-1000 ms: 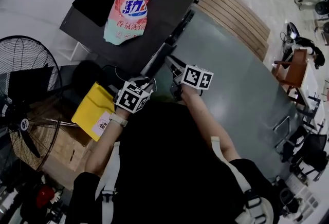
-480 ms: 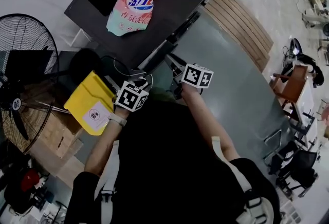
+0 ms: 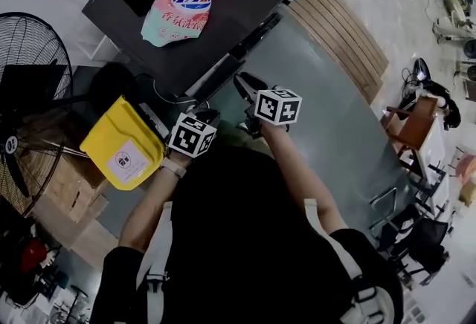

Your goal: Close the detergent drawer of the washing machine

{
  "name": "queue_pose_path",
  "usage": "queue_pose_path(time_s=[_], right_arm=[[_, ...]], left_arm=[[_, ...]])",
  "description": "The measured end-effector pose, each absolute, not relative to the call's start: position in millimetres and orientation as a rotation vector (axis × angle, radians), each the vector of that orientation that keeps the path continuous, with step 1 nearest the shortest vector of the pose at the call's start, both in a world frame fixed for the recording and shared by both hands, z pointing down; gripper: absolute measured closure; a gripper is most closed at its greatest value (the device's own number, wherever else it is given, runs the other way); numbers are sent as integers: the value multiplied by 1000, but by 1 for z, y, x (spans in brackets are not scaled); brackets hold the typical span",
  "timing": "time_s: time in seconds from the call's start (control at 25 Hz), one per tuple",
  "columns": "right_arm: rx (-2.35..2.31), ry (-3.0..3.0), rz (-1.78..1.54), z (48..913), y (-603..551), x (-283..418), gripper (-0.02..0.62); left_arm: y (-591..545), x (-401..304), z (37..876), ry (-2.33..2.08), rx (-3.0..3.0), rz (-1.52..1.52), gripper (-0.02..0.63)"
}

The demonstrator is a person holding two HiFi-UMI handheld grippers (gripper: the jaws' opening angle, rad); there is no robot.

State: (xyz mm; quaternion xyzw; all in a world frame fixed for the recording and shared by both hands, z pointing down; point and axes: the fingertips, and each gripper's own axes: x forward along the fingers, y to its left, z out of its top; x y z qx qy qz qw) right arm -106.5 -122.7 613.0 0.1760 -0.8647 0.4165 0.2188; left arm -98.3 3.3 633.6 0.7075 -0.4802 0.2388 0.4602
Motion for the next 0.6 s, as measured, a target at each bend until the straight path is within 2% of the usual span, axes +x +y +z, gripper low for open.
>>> queue_pose_path(time_s=[0.24, 0.6], right_arm=[[407, -2398, 970, 621, -118, -114, 522], [388, -2442, 929, 618, -115, -119, 568]], left_arm=[[-23, -93, 633, -1256, 1790, 591, 594], [-34, -88, 641, -1324, 1847, 731, 595]])
